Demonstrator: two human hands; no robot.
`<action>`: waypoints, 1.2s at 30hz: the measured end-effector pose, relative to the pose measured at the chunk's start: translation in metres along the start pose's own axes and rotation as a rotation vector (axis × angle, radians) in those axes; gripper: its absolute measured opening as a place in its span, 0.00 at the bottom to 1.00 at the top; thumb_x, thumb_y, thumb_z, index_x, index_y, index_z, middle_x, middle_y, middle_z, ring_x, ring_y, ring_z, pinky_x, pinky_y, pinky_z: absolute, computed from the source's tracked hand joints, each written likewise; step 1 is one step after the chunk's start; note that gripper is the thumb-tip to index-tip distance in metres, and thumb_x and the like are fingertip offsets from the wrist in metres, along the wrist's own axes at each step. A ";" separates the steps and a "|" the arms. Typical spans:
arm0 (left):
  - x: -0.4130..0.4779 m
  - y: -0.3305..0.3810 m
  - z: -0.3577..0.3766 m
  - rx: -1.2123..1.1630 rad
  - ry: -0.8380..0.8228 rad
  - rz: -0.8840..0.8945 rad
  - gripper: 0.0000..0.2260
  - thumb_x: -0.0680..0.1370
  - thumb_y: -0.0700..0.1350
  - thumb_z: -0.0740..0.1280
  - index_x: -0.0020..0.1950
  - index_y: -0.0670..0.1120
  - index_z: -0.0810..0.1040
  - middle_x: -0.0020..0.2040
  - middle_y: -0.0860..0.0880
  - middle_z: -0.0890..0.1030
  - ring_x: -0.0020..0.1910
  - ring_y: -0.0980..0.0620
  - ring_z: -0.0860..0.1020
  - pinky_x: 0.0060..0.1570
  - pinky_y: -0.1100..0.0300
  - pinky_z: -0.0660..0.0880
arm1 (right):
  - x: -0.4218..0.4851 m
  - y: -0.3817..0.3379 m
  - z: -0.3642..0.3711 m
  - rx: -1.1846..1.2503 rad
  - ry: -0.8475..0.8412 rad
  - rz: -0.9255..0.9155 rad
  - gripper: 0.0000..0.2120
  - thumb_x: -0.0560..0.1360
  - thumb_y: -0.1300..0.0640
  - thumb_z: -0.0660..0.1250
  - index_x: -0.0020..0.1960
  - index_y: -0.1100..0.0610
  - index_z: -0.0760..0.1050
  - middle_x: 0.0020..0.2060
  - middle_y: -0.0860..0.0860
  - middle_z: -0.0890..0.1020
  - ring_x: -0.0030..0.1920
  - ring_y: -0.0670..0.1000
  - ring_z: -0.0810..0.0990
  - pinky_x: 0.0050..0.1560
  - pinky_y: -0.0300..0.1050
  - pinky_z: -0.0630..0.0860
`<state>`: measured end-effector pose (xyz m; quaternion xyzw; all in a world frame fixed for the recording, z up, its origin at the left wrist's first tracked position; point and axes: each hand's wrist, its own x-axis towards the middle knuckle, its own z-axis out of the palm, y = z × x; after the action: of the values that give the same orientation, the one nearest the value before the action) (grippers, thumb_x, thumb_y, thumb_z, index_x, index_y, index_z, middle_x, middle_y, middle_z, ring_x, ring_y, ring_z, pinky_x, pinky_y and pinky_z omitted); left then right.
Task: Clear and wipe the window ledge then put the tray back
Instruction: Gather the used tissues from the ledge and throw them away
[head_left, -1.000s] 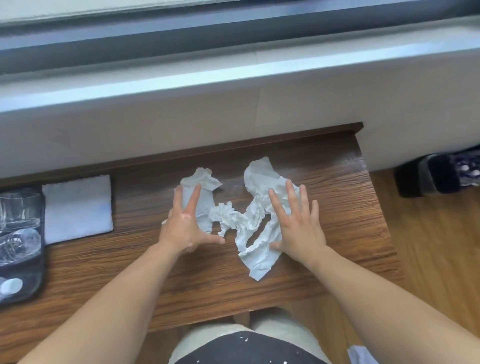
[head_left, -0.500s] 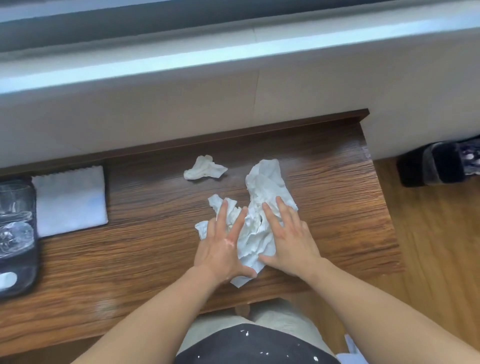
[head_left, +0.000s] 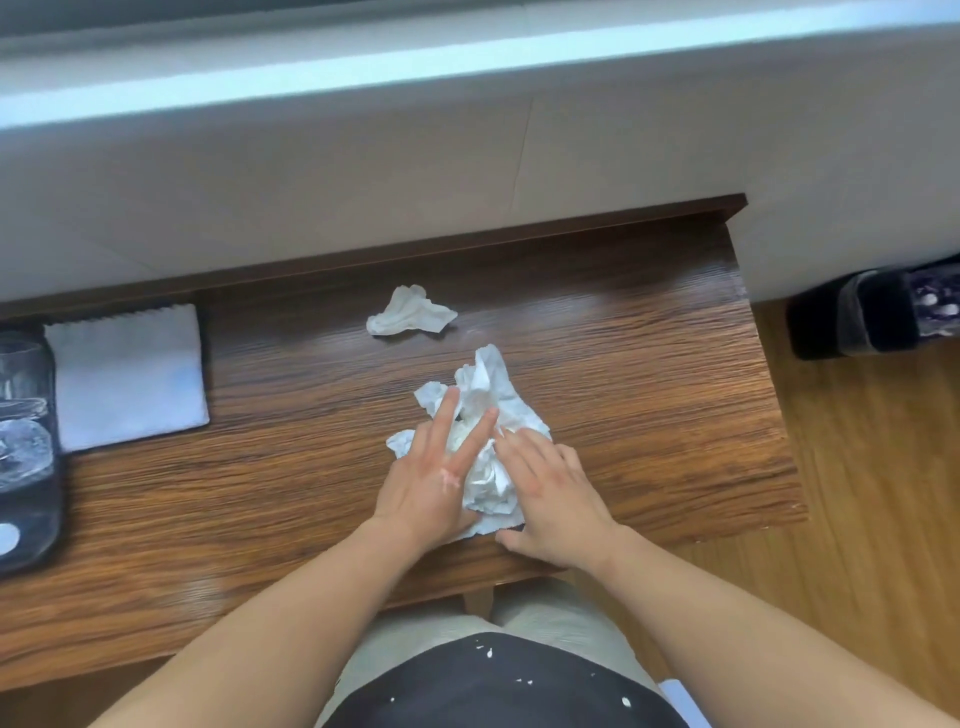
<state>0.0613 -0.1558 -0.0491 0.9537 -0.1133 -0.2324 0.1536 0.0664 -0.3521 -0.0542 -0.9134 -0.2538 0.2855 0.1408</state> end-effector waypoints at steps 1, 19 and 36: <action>0.001 -0.003 -0.003 0.009 -0.015 -0.010 0.55 0.71 0.59 0.76 0.81 0.63 0.36 0.81 0.47 0.32 0.76 0.44 0.58 0.45 0.57 0.79 | 0.000 0.002 0.000 -0.006 -0.005 -0.035 0.52 0.67 0.39 0.74 0.81 0.53 0.50 0.80 0.51 0.62 0.81 0.54 0.56 0.76 0.58 0.60; -0.012 -0.023 -0.014 0.009 -0.014 -0.145 0.45 0.71 0.60 0.76 0.79 0.62 0.50 0.82 0.47 0.38 0.76 0.43 0.56 0.54 0.50 0.78 | 0.156 -0.028 -0.143 -0.058 -0.026 -0.300 0.31 0.76 0.55 0.63 0.79 0.44 0.64 0.82 0.48 0.57 0.81 0.57 0.53 0.75 0.62 0.63; -0.011 -0.020 -0.015 -0.017 -0.055 -0.193 0.49 0.70 0.64 0.75 0.81 0.62 0.46 0.82 0.50 0.36 0.77 0.45 0.53 0.63 0.50 0.74 | 0.049 0.056 -0.099 -0.152 -0.339 -0.058 0.57 0.65 0.18 0.61 0.83 0.40 0.40 0.83 0.45 0.49 0.83 0.54 0.43 0.79 0.63 0.52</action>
<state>0.0615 -0.1306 -0.0390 0.9520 -0.0232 -0.2734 0.1355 0.1809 -0.3833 -0.0198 -0.8526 -0.3207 0.4112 0.0347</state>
